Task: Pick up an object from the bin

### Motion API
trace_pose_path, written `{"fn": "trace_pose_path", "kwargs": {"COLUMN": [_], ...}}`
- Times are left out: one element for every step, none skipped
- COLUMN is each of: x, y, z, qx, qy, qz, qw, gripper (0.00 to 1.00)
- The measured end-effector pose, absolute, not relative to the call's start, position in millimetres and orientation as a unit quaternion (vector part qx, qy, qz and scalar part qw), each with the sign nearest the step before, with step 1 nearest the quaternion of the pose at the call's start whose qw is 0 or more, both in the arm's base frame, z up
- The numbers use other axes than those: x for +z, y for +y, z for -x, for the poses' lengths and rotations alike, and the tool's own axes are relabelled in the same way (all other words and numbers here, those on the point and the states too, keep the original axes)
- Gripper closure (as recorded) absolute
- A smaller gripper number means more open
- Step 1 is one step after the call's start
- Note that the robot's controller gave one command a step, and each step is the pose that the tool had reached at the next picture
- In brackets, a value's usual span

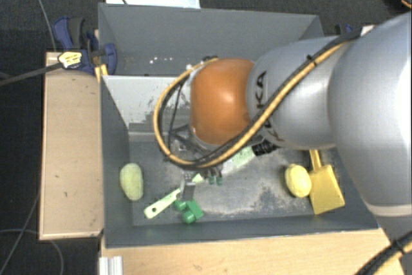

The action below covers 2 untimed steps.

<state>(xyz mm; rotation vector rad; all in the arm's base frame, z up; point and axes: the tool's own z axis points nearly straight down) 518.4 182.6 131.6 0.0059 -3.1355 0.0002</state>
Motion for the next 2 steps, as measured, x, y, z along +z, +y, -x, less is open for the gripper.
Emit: {"fn": "trace_pose_path", "kwargs": {"x": [136,69], "y": [181,87], "z": [-520.6,-544.1], "qx": [-0.001,0.001], "qy": [-1.000,-0.998], "qz": [0.001,-0.067], "qw": [-0.001,0.002], "gripper": [0.00,0.00]}}
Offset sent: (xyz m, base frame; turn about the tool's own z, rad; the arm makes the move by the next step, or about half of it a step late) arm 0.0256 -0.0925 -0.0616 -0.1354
